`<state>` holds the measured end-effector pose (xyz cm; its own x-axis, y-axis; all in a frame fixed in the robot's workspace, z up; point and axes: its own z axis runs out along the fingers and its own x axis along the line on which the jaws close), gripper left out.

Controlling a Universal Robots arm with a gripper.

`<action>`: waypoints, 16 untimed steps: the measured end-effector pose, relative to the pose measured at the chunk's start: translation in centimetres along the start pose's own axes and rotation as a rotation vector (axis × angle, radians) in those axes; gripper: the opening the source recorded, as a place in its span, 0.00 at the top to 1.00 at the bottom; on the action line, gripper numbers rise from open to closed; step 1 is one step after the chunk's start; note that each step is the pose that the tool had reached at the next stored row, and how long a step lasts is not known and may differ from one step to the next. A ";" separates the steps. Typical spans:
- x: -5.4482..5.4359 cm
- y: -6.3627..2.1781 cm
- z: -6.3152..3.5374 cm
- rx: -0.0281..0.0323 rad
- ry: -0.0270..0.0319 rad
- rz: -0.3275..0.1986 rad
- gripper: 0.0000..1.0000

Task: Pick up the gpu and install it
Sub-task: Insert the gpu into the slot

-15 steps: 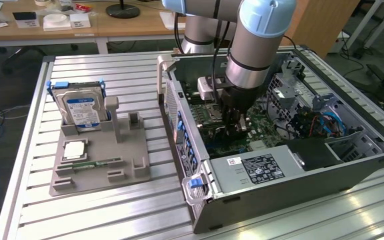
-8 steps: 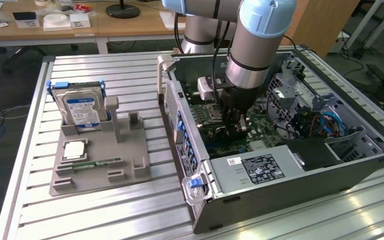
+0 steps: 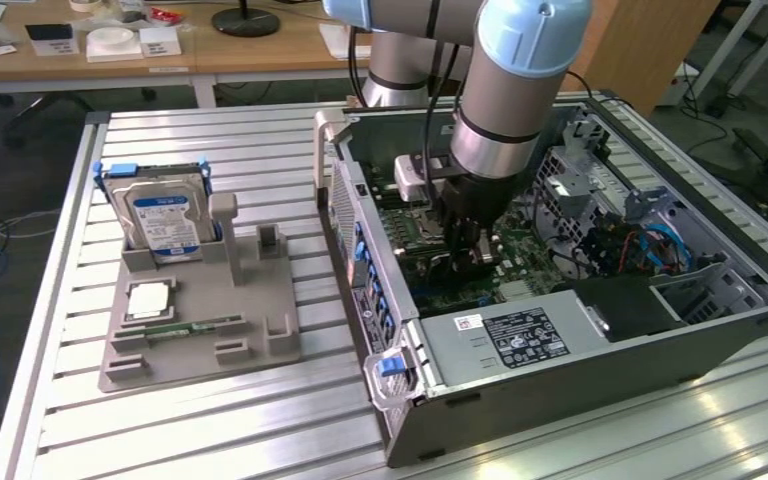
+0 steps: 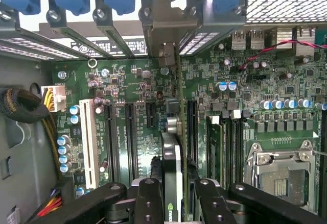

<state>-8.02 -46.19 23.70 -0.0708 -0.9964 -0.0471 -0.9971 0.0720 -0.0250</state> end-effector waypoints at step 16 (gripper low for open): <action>0.0 0.00 0.14 0.0003 -0.0005 0.000 0.65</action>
<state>-8.02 -46.18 23.56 -0.0708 -0.9964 -0.0476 -0.9971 0.0721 -0.0254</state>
